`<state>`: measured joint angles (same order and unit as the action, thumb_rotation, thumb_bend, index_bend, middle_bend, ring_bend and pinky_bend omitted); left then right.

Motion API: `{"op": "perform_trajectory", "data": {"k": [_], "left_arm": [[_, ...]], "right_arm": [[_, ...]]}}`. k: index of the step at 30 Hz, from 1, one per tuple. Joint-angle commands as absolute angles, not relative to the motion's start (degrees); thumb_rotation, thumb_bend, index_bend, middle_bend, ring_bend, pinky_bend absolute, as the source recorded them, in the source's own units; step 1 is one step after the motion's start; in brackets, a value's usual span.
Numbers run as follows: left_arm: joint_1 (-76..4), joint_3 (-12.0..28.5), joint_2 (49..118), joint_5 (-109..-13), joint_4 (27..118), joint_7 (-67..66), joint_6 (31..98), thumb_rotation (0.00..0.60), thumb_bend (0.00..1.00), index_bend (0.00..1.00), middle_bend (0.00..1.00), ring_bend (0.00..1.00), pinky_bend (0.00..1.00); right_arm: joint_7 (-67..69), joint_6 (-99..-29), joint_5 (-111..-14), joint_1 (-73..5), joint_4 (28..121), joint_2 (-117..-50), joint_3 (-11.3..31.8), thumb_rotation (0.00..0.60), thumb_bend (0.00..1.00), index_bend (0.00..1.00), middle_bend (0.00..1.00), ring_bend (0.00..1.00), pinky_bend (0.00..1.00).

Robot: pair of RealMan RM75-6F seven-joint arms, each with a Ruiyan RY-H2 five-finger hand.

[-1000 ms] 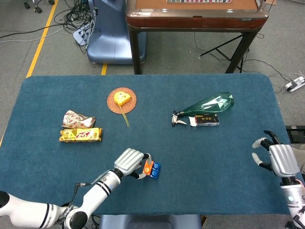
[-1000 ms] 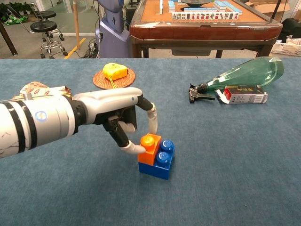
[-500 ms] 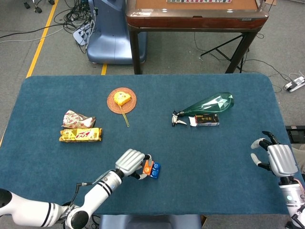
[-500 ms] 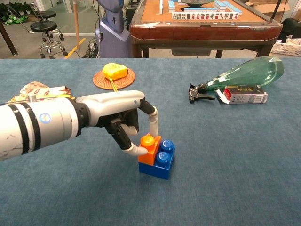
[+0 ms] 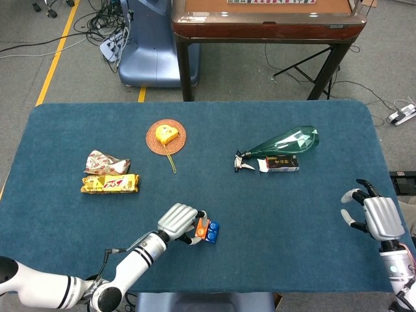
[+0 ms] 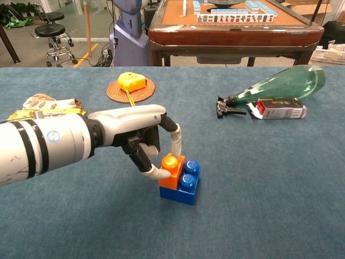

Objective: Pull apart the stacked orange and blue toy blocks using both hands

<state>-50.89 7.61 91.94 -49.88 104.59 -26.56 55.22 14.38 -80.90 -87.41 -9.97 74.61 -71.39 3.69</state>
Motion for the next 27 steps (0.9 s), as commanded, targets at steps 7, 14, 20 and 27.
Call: {"op": "perform_trajectory", "data": {"k": [7,14,20,27], "left_arm": [[-49.2,8.51,90.74,-51.89,105.28,-20.65,55.09,0.6,0.34,0.67,1.0,0.98,1.0],[-46.64,9.39,89.43,-54.65,106.33,-15.13,56.91,0.6,0.34,0.68,1.0,0.99,1.0],[-44.73,10.84,88.36,-54.68,107.3,-11.75,58.93,0.6,0.34,0.69,1.0,0.99,1.0],[-44.93,14.32,85.59,-50.17,110.45,-11.5,59.61,0.6,0.34,0.68,1.0,0.99,1.0]], "right_arm": [[14.46,-81.08,-88.04,-10.63,75.29,-71.5,3.98,0.6,0.3,0.5,0.47,0.56,0.62],[14.19,-81.48,-89.47,-12.16,78.74,-70.54,4.85,0.6,0.3,0.5,0.47,0.56,0.61],[13.2,-79.62,-90.73,-15.13,84.98,-68.77,6.09,0.6,0.21,0.5,0.52,0.63,0.69],[12.85,-71.8,-89.3,-20.71,94.52,-65.8,7.98,0.6,0.0,0.42,0.7,0.86,0.84]]}}
